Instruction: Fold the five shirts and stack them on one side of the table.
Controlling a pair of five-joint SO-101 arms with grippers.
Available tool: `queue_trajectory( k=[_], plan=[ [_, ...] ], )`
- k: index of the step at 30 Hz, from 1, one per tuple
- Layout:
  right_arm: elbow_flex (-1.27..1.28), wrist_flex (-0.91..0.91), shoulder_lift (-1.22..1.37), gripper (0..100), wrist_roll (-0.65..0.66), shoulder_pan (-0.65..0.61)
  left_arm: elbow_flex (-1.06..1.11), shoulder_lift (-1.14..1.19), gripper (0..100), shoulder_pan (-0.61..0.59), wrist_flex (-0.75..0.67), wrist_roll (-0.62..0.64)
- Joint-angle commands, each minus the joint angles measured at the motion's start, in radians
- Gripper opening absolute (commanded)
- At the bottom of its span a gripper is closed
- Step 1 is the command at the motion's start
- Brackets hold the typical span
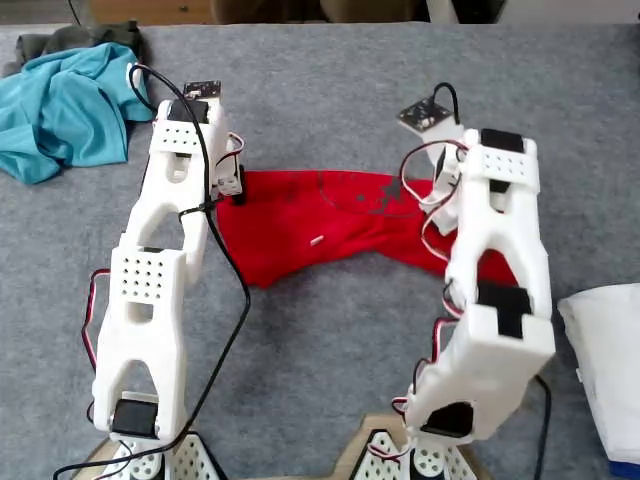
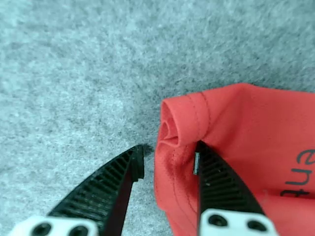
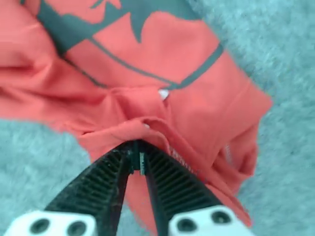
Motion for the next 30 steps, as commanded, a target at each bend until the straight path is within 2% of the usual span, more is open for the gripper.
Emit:
queue_trajectory(
  k=[1,9,21,26,30],
  plan=[
    [-0.116,-0.006,0.076,0.5,-0.011,-0.030,0.025,-0.001,18,0.015,0.026,-0.009],
    [-0.147,0.098,0.159,0.5,-0.006,-0.104,0.023,-0.001,18,0.017,0.026,-0.009],
    [-0.159,0.287,-0.165,0.5,0.031,-0.051,-0.094,-0.035,18,0.014,0.135,-0.009],
    [-0.160,0.255,-0.282,0.5,0.029,-0.061,-0.051,-0.183,18,0.029,0.135,-0.035],
    [-0.151,0.146,-0.240,0.5,0.026,-0.091,-0.052,-0.317,18,0.041,0.135,-0.034]
  ],
)
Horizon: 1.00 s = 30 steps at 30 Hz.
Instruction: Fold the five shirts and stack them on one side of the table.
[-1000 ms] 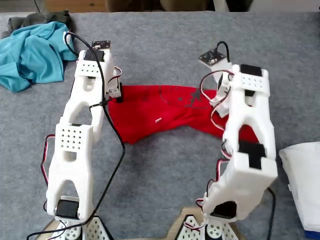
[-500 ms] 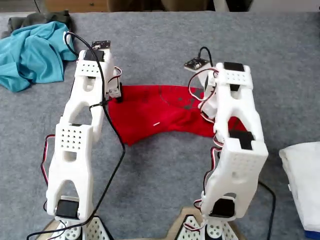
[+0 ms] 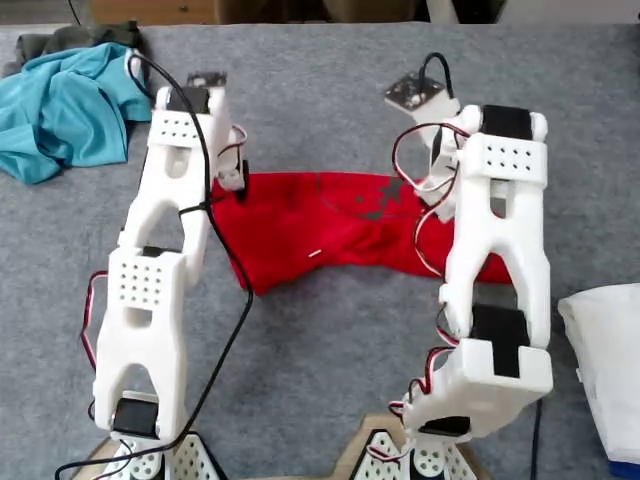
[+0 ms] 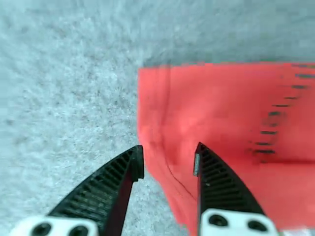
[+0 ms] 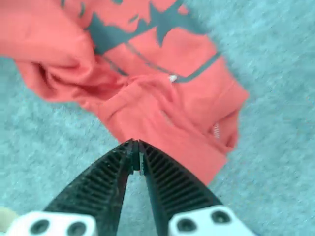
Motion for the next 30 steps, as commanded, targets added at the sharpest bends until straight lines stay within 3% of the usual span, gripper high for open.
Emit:
queue_trajectory(
  k=[1,5,12,22,30],
  plan=[
    [-0.051,-0.107,0.010,0.5,0.002,-0.019,-0.012,-0.170,18,0.026,0.014,-0.006],
    [-0.119,-0.169,0.193,0.5,-0.021,-0.013,0.041,-0.245,18,0.097,0.014,-0.005],
    [-0.414,-0.138,0.483,0.5,-0.049,0.053,0.338,-0.300,18,0.264,0.012,0.095],
    [-0.771,-0.025,0.756,0.5,-0.048,0.117,0.540,-0.277,18,0.253,0.011,0.181],
    [-0.923,-0.009,0.934,0.5,-0.051,0.119,0.532,-0.065,18,0.229,-0.015,0.183]
  ],
)
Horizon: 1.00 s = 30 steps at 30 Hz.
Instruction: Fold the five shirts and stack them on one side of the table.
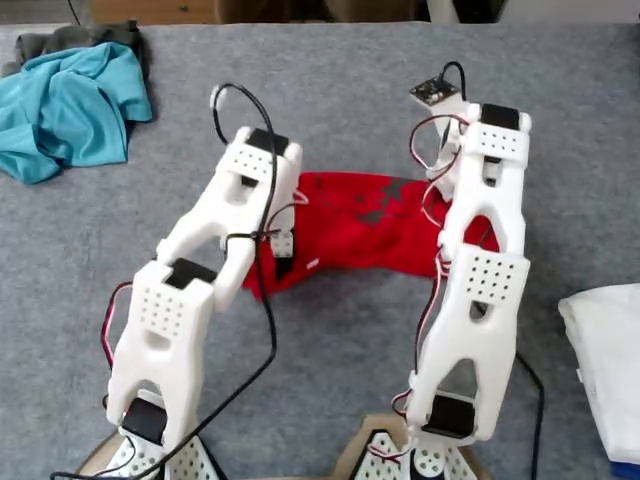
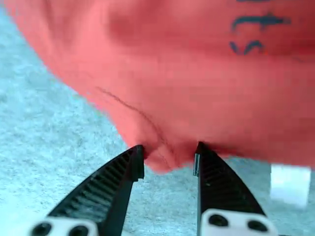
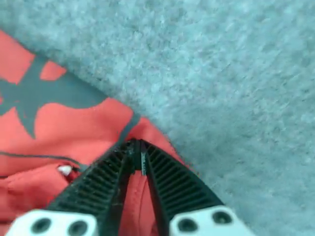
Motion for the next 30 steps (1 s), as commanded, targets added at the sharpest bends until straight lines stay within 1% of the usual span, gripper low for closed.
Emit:
queue_trajectory(
  k=[1,3,6,9,12,16,19,23,30],
  plan=[
    [-0.116,0.026,0.027,0.5,-0.008,0.015,-0.048,0.061,18,-0.032,-0.011,0.005],
    [-0.150,0.034,0.047,0.5,-0.008,0.015,-0.080,0.111,15,-0.048,-0.012,-0.002],
    [-0.185,0.052,0.068,0.5,-0.005,0.015,-0.144,0.174,2,-0.066,-0.012,0.003],
    [-0.216,0.069,0.084,0.5,0.008,0.015,-0.186,0.202,5,-0.075,-0.009,0.005],
    [-0.220,0.074,0.090,0.5,0.008,0.015,-0.196,0.200,2,-0.077,-0.008,0.005],
    [-0.231,0.075,0.093,0.5,0.009,0.015,-0.189,0.199,2,-0.080,-0.003,-0.008],
    [-0.231,0.075,0.094,0.5,0.035,0.015,-0.190,0.199,2,-0.106,0.014,-0.069],
    [-0.231,0.074,0.094,0.5,0.071,0.016,-0.176,0.199,2,-0.170,0.015,-0.140],
    [-0.231,0.069,0.094,0.5,0.100,0.035,-0.046,0.199,2,-0.247,0.017,-0.269]
  ],
)
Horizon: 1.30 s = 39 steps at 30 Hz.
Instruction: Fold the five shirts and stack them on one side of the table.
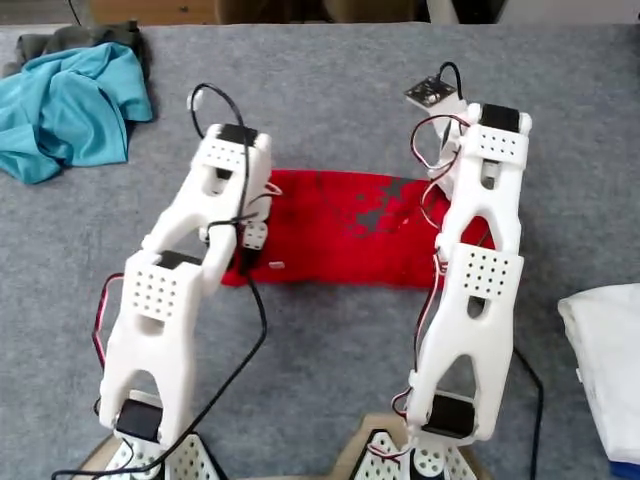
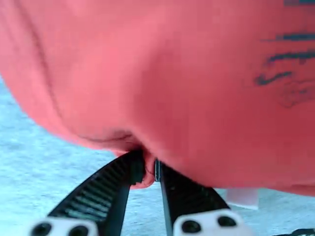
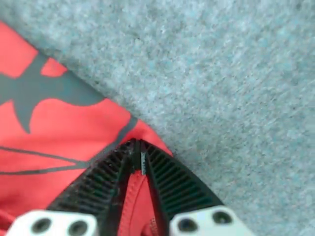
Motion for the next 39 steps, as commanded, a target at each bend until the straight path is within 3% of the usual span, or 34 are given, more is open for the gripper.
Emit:
queue_trajectory(
  k=[1,11,16,23,32,39],
  plan=[
    [-0.047,-0.002,-0.002,0.5,0.012,0.030,0.078,0.030,2,-0.097,0.006,-0.058],
    [-0.048,0.005,-0.010,0.5,0.014,0.028,0.064,-0.025,6,-0.046,0.006,-0.051],
    [-0.160,0.092,-0.035,0.5,0.014,0.027,0.095,-0.176,15,0.002,0.006,-0.006],
    [-0.358,0.222,-0.110,0.5,0.031,0.008,0.199,-0.443,19,0.044,0.006,0.006],
    [-0.265,0.219,-0.246,0.5,-0.009,0.018,0.190,-0.602,20,-0.048,-0.020,0.005],
    [-0.077,0.222,-0.466,0.5,-0.081,0.077,0.176,-0.429,20,-0.160,-0.252,-0.008]
  ],
)
